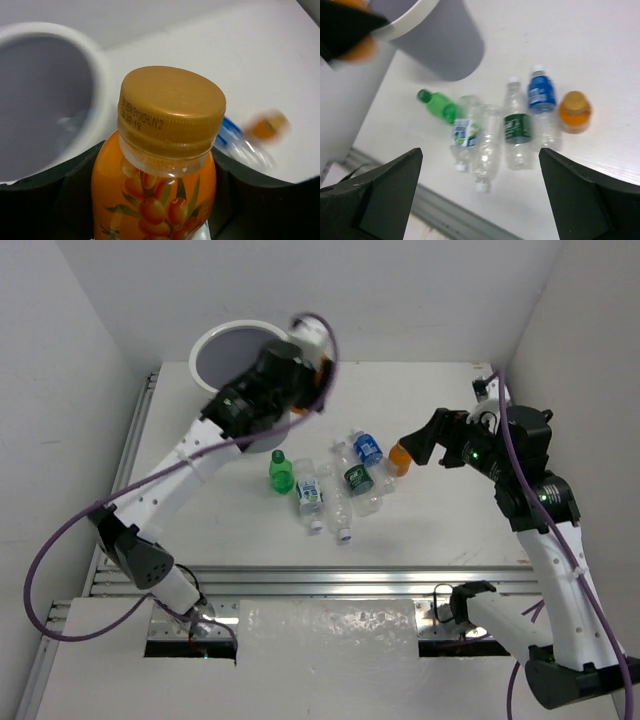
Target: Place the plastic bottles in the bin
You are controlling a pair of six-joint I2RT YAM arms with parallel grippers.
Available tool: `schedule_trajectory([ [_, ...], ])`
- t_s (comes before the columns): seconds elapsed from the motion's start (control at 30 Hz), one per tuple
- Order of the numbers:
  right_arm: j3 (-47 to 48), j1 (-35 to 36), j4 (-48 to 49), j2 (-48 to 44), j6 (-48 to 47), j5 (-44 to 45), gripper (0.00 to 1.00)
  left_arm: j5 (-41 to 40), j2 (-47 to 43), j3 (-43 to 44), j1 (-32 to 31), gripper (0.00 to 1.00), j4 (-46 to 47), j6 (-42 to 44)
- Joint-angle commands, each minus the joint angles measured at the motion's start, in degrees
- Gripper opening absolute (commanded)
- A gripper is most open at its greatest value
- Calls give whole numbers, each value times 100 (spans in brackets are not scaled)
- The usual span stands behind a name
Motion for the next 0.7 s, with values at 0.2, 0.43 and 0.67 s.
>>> schedule_trajectory([
  [0.2,-228,29,240,725,-68,846,99,-316,1402,2506,2857,19,-12,-1790],
  [0.43,-238,29,680,1840,-586,942,99,686,2450,3493,3447,86,-224,-2160],
  [0.67,333,29,768,3265,-868,1654,99,933,2179,3379,3465,100,-126,-2151],
])
